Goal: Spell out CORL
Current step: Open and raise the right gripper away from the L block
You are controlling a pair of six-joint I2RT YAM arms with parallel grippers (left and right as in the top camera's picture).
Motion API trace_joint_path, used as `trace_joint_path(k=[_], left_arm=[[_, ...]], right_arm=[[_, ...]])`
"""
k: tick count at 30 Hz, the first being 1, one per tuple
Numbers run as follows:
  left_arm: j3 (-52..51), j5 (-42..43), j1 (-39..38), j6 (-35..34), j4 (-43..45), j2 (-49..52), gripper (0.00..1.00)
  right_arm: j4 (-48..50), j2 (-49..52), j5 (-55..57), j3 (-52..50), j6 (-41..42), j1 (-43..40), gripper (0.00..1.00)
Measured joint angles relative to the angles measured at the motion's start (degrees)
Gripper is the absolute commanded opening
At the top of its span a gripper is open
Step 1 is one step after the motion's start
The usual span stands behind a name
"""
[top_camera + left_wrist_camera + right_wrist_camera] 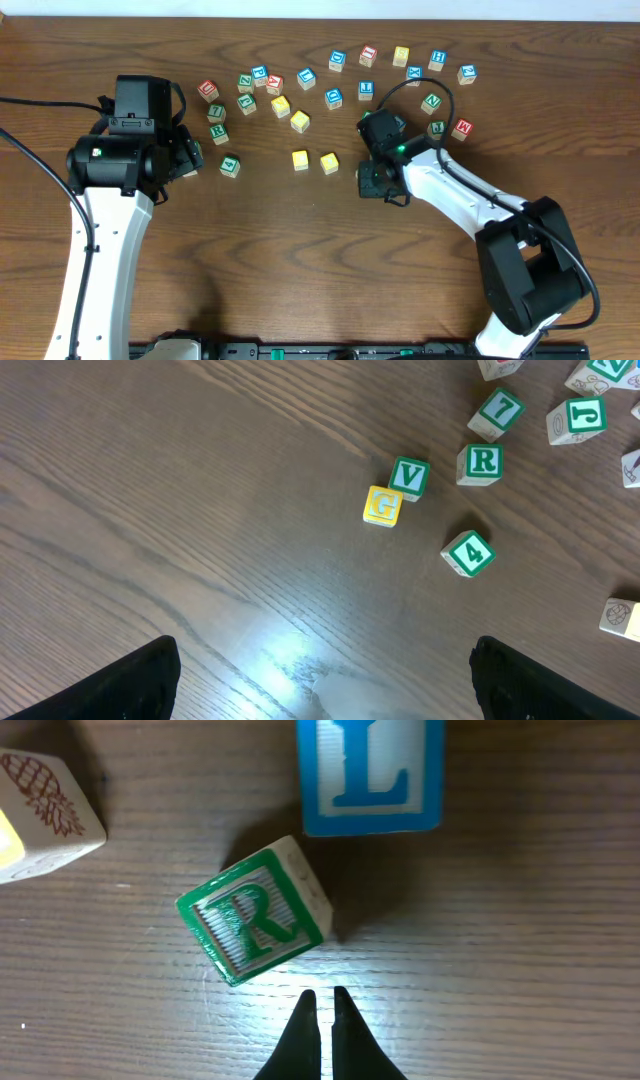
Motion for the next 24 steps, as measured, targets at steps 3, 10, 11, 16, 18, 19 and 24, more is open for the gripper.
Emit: trace_joint_path(k=[3, 10, 11, 16, 18, 19, 24], left_arm=[[0.0, 0.0, 0.0, 0.0, 0.0, 0.0, 0.91], [0.0, 0.0, 0.0, 0.0, 0.0, 0.0, 0.91], [0.0, 0.0, 0.0, 0.0, 0.0, 0.0, 0.91], [0.0, 0.0, 0.0, 0.0, 0.0, 0.0, 0.91], [0.0, 0.0, 0.0, 0.0, 0.0, 0.0, 0.91], [0.0, 0.0, 0.0, 0.0, 0.0, 0.0, 0.91], [0.0, 0.0, 0.0, 0.0, 0.0, 0.0, 0.91]], right_arm=[[1.1, 0.0, 0.0, 0.0, 0.0, 0.3, 0.01], [5.1, 0.0, -0.2, -0.1, -0.2, 0.3, 0.01], [5.7, 0.0, -0.2, -0.1, -0.2, 0.3, 0.01], [7.7, 0.7, -0.2, -0.1, -0.2, 0.3, 0.01], [8.3, 1.1, -0.2, -0.1, -0.2, 0.3, 0.01], [8.7, 1.3, -0.2, -0.1, -0.2, 0.3, 0.01], [11.9, 1.6, -0.2, -0.1, -0.2, 0.4, 0.01]])
